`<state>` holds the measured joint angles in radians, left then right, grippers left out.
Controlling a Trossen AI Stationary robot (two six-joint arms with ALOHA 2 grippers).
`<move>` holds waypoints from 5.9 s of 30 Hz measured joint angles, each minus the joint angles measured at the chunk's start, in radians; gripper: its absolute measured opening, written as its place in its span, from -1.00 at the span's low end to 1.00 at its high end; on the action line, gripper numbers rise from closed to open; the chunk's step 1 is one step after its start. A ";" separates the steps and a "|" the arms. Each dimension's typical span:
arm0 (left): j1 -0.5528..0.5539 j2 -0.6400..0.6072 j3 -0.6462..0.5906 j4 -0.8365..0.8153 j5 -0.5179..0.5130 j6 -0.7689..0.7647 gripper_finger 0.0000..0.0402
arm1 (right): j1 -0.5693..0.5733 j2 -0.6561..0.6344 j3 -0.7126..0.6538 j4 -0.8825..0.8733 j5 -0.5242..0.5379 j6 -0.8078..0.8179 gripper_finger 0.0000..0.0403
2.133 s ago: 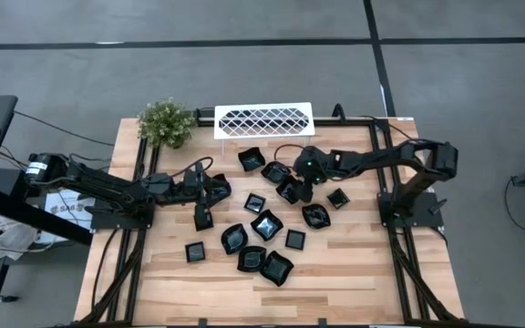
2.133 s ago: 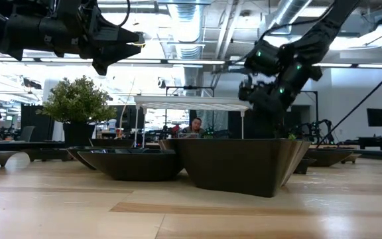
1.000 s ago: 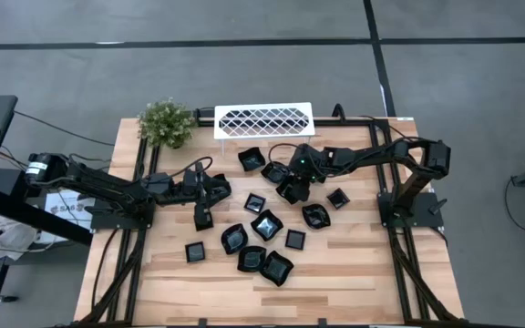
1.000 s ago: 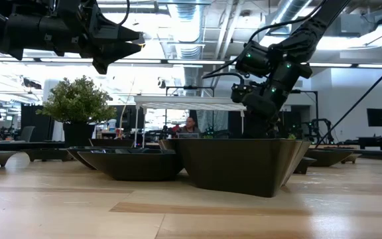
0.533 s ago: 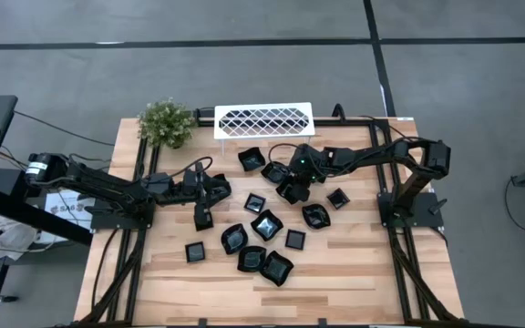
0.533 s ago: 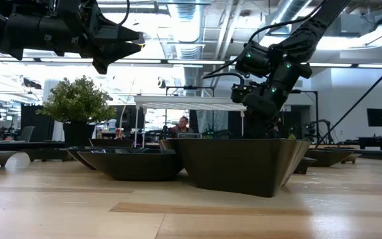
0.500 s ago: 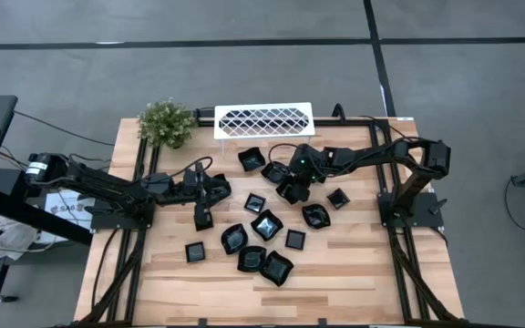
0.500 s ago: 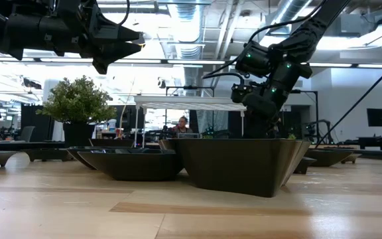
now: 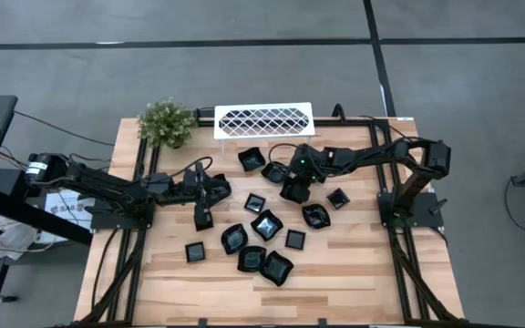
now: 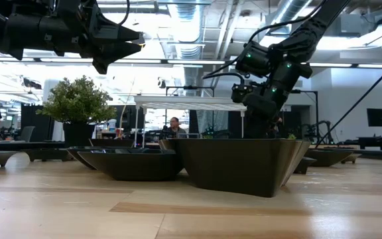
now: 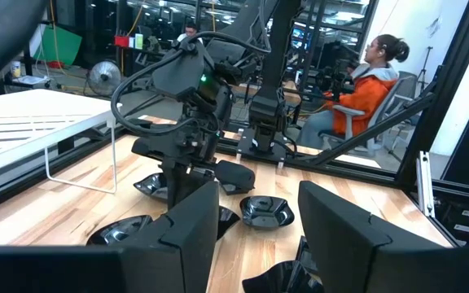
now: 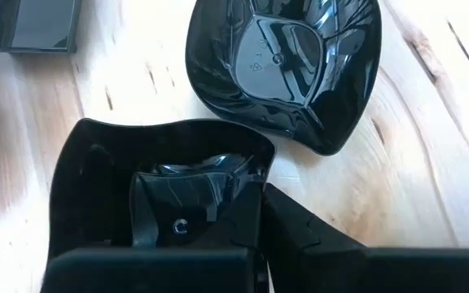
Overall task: Pick & Place Mini shaped plates
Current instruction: Put the black distorted square plate on the shelf, then stack the black distorted square plate on top of the black distorted square plate on the shelf
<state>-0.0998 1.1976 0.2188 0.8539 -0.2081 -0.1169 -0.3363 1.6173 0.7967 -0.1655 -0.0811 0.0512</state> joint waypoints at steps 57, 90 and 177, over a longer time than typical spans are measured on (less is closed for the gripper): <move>0.000 0.000 0.000 0.030 0.000 -0.023 -0.14 | -0.426 -0.192 0.387 -0.043 -0.097 0.165 -0.99; 0.000 0.000 0.000 0.043 0.000 -0.075 -0.14 | -0.517 -0.093 0.386 -0.156 -0.103 0.253 -0.98; -0.098 0.010 0.269 -0.638 0.194 0.048 -0.14 | 0.612 -0.062 0.250 -0.167 0.262 0.233 -0.52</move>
<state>-0.1975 1.2076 0.4873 0.2161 -0.0143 -0.0684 0.2759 1.5551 1.0470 -0.3330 0.1814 0.2847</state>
